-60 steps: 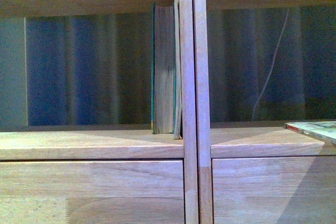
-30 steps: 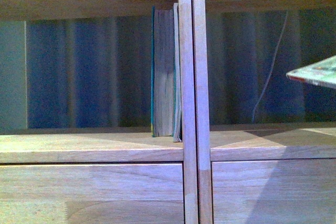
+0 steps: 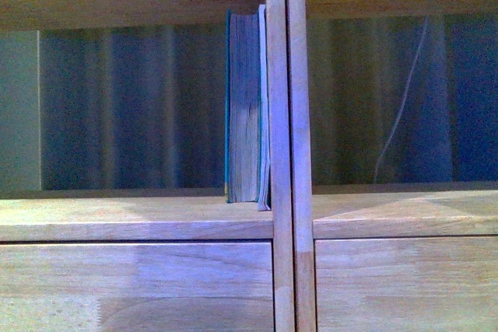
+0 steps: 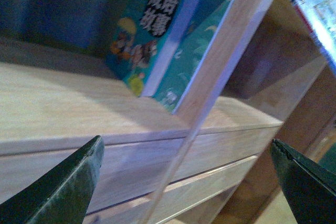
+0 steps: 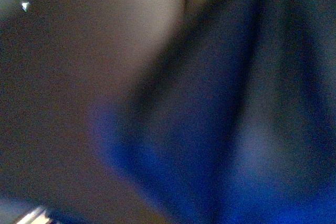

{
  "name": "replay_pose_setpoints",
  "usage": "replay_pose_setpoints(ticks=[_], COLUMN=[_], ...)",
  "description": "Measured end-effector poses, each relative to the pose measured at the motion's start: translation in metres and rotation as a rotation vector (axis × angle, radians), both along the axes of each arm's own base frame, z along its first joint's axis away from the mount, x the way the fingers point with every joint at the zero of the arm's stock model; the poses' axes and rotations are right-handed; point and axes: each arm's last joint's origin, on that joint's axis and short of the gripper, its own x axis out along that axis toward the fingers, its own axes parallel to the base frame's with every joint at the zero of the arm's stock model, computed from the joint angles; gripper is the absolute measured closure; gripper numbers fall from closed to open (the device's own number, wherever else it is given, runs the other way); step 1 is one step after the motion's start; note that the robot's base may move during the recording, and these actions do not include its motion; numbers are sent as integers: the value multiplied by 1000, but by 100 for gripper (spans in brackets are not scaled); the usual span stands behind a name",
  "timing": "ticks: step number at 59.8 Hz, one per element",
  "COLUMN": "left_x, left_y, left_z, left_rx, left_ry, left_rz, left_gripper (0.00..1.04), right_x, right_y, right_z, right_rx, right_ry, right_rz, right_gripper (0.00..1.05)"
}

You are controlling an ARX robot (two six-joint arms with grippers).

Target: Organize books on shelf

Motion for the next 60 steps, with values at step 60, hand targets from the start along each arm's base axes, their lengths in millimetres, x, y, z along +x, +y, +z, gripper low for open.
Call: replay_pose_setpoints(ticks=[60], left_x=[25], left_y=[-118], left_z=[81], left_rx=[-309], left_ry=[25], left_rz=[-516], left_gripper=[7], right_x=[27], right_y=[116], right_z=[18], right_rx=[-64], right_ry=[-31], right_rz=[275], right_gripper=[97])
